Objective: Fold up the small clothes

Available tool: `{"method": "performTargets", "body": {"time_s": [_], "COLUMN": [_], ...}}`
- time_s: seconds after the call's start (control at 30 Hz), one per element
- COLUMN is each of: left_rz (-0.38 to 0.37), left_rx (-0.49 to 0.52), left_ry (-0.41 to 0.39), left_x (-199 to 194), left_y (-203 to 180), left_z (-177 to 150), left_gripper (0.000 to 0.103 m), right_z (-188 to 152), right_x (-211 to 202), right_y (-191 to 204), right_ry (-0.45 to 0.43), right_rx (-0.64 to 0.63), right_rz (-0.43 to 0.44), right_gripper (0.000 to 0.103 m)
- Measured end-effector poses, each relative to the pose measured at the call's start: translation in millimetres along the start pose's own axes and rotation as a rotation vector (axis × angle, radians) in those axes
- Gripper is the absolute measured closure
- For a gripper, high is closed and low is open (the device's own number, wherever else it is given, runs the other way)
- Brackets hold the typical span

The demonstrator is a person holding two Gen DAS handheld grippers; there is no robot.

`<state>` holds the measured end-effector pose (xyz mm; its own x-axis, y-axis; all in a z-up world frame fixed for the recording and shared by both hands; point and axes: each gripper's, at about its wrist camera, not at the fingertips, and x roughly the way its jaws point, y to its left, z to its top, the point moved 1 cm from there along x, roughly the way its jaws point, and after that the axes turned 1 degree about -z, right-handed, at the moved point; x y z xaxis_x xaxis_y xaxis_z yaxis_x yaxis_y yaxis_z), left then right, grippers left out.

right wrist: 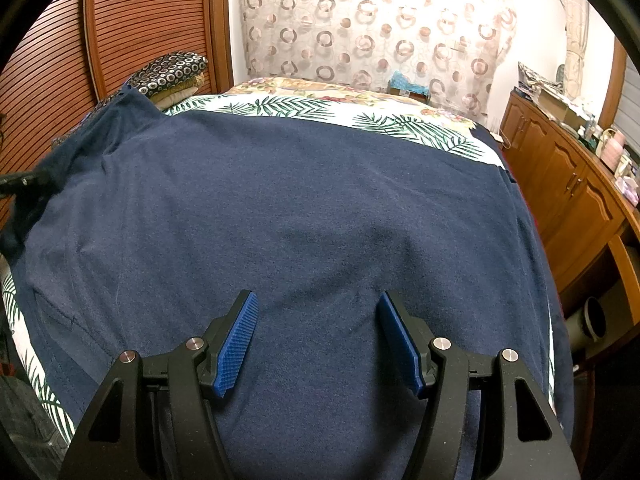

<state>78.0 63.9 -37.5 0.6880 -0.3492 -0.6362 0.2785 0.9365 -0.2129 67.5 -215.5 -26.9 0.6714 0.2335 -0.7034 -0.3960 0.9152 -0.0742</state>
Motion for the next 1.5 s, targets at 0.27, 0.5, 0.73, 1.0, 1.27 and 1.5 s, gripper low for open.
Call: {"method": "performTargets", "body": {"time_s": [0.27, 0.5, 0.73, 1.0, 1.27, 1.5], "left_rz": [-0.096, -0.192, -0.278, -0.332, -0.289, -0.186], "left_rx": [0.1, 0.203, 0.271, 0.322, 0.335, 0.296], "left_ry": [-0.077, -0.091, -0.097, -0.057, -0.085, -0.116], "left_x": [2, 20, 33, 41, 38, 30], "left_y": [-57, -115, -171, -222, -210, -166], "left_z": [50, 91, 127, 145, 127, 103], "left_gripper": [0.097, 0.097, 0.097, 0.081, 0.032, 0.028], "right_z": [0, -5, -13, -23, -24, -15], "right_x": [-3, -38, -83, -103, -87, -66], "right_y": [-4, -17, -34, -34, -30, -29], "right_ry": [-0.004, -0.077, -0.153, -0.197, -0.186, -0.152], "right_rx": [0.029, 0.067, 0.092, 0.131, 0.137, 0.114], "right_rz": [-0.011, -0.039, -0.1, -0.117, -0.09, -0.057], "right_gripper": [0.038, 0.038, 0.038, 0.038, 0.038, 0.038]}}
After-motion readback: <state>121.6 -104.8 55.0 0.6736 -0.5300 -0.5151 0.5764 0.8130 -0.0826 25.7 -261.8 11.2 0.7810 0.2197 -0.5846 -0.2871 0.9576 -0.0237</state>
